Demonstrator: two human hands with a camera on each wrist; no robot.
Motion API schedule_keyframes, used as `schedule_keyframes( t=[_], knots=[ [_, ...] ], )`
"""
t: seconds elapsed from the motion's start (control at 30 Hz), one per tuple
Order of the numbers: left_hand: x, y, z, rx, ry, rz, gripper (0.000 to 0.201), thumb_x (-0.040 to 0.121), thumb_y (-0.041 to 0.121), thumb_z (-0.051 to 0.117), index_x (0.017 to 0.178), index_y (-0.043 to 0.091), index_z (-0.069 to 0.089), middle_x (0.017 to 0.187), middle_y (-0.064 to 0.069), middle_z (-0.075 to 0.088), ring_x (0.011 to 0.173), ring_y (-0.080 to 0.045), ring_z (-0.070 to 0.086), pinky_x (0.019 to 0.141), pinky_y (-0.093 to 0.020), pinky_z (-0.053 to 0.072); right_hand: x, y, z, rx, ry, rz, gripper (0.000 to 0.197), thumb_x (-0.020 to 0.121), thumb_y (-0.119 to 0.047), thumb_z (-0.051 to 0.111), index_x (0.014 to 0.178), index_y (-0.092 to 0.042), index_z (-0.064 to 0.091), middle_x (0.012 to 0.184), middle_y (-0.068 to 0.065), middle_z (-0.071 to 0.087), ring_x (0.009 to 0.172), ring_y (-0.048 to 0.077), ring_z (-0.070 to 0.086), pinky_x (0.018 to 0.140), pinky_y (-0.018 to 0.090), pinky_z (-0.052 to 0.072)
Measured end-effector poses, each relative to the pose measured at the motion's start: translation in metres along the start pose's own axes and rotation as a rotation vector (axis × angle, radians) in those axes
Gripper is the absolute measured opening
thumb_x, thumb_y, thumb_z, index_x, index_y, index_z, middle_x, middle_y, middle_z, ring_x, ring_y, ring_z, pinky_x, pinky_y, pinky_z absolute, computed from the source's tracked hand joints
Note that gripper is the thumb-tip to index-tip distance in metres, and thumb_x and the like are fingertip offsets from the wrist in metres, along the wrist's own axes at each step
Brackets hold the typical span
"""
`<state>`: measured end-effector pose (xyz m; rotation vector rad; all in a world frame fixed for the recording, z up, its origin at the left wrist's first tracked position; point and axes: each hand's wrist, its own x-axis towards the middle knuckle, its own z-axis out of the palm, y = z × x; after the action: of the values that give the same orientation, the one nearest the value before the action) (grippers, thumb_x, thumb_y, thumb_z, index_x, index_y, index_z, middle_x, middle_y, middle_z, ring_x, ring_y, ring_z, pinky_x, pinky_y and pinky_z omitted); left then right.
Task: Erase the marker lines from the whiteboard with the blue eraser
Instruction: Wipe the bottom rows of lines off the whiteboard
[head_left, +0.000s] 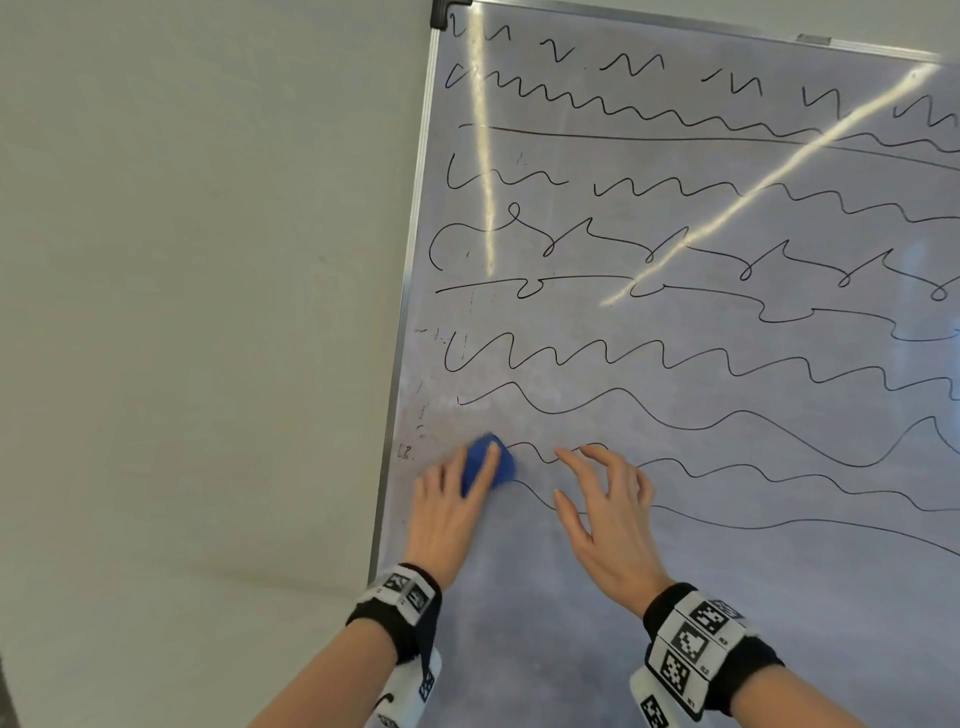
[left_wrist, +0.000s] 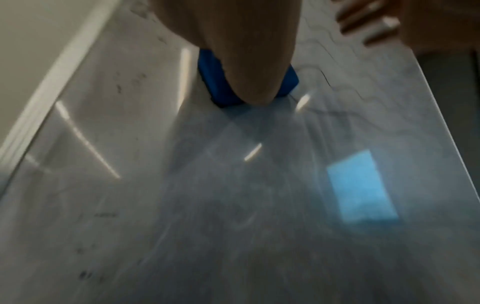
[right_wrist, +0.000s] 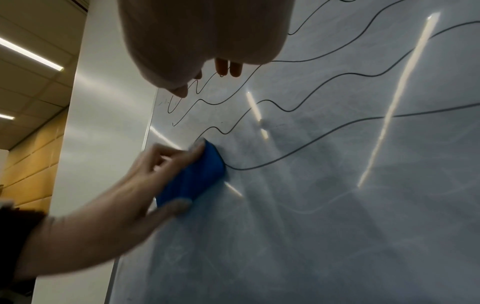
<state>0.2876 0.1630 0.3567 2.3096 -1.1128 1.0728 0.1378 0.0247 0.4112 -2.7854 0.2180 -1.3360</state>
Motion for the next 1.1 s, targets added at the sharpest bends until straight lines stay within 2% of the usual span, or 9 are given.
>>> schedule_keyframes(
  t=[0.1,0.17,0.4,0.47,0.63,0.73,0.93,1.0,1.1],
  knots=[
    [-0.020,0.013,0.016,0.077,-0.119,0.336,0.114,0.046,0.002,0.077,0.147,0.021,0.026,0.131,-0.018,0.043,0.097,-0.032,0.051,0.076,-0.039,0.049,-0.001,0.003,-0.004,-0.003,0.027,0.010,0.041,0.093,-0.041,0.037,0.133,-0.031,0.043,0.127,0.000,0.041,0.112,0.018,0.045,0.101,0.038,0.023],
    [-0.020,0.006,0.016,0.114,-0.138,0.423,0.114,0.048,0.004,0.075,0.148,0.022,0.022,0.131,-0.016,0.044,0.098,-0.030,0.051,0.078,-0.038,0.048,-0.001,0.008,-0.009,-0.015,0.047,0.006,0.041,0.093,-0.040,0.038,0.133,-0.029,0.043,0.126,0.000,0.041,0.111,0.017,0.045,0.101,0.037,0.023],
    [0.031,-0.008,-0.013,0.021,0.060,-0.022,0.097,0.055,-0.016,0.047,0.145,0.017,0.031,0.125,-0.020,0.043,0.078,-0.031,0.045,0.067,-0.041,0.043,-0.005,0.035,-0.026,-0.058,0.071,0.092,0.043,0.091,-0.040,0.038,0.132,-0.031,0.045,0.125,-0.002,0.039,0.112,0.016,0.041,0.103,0.040,0.021],
    [0.027,0.011,-0.006,0.031,0.029,0.055,0.102,0.050,-0.017,0.051,0.144,0.018,0.033,0.126,-0.020,0.044,0.081,-0.031,0.045,0.066,-0.040,0.042,-0.005,0.039,-0.029,-0.061,0.080,0.089,0.043,0.091,-0.041,0.038,0.132,-0.031,0.044,0.126,-0.002,0.039,0.114,0.015,0.040,0.103,0.039,0.021],
    [0.002,0.042,0.018,0.107,-0.042,0.439,0.086,0.061,0.002,0.060,0.142,0.023,0.036,0.130,-0.016,0.048,0.095,-0.031,0.051,0.074,-0.037,0.047,-0.003,0.039,-0.034,-0.059,0.099,0.079,0.042,0.091,-0.040,0.039,0.132,-0.031,0.043,0.126,0.000,0.040,0.116,0.013,0.039,0.102,0.038,0.022],
    [0.007,0.018,0.010,0.120,0.016,0.381,0.085,0.063,-0.004,0.046,0.143,0.023,0.035,0.130,-0.016,0.047,0.093,-0.032,0.048,0.073,-0.038,0.041,-0.004,0.044,-0.038,-0.068,0.099,0.082,0.043,0.092,-0.040,0.038,0.133,-0.030,0.043,0.127,0.000,0.040,0.115,0.013,0.038,0.102,0.037,0.020],
    [0.032,0.023,-0.004,-0.003,0.039,0.090,0.109,0.045,-0.017,0.064,0.143,0.018,0.034,0.131,-0.019,0.043,0.092,-0.032,0.041,0.068,-0.040,0.044,-0.006,0.054,-0.040,-0.073,0.088,0.085,0.043,0.092,-0.040,0.039,0.133,-0.030,0.043,0.126,-0.002,0.038,0.116,0.013,0.038,0.102,0.033,0.016],
    [0.031,0.044,0.003,-0.001,0.013,0.158,0.104,0.049,-0.013,0.063,0.143,0.019,0.035,0.131,-0.019,0.045,0.091,-0.032,0.044,0.067,-0.040,0.043,-0.004,0.054,-0.040,-0.073,0.085,0.075,0.043,0.092,-0.039,0.039,0.133,-0.030,0.043,0.126,-0.001,0.039,0.116,0.014,0.039,0.102,0.033,0.017],
    [0.016,0.060,0.013,0.062,-0.076,0.411,0.094,0.057,0.000,0.064,0.143,0.022,0.034,0.131,-0.015,0.046,0.095,-0.031,0.051,0.073,-0.038,0.045,-0.002,0.051,-0.038,-0.066,0.075,0.065,0.043,0.092,-0.040,0.038,0.133,-0.030,0.043,0.127,0.000,0.040,0.117,0.015,0.039,0.102,0.034,0.018]
  ],
)
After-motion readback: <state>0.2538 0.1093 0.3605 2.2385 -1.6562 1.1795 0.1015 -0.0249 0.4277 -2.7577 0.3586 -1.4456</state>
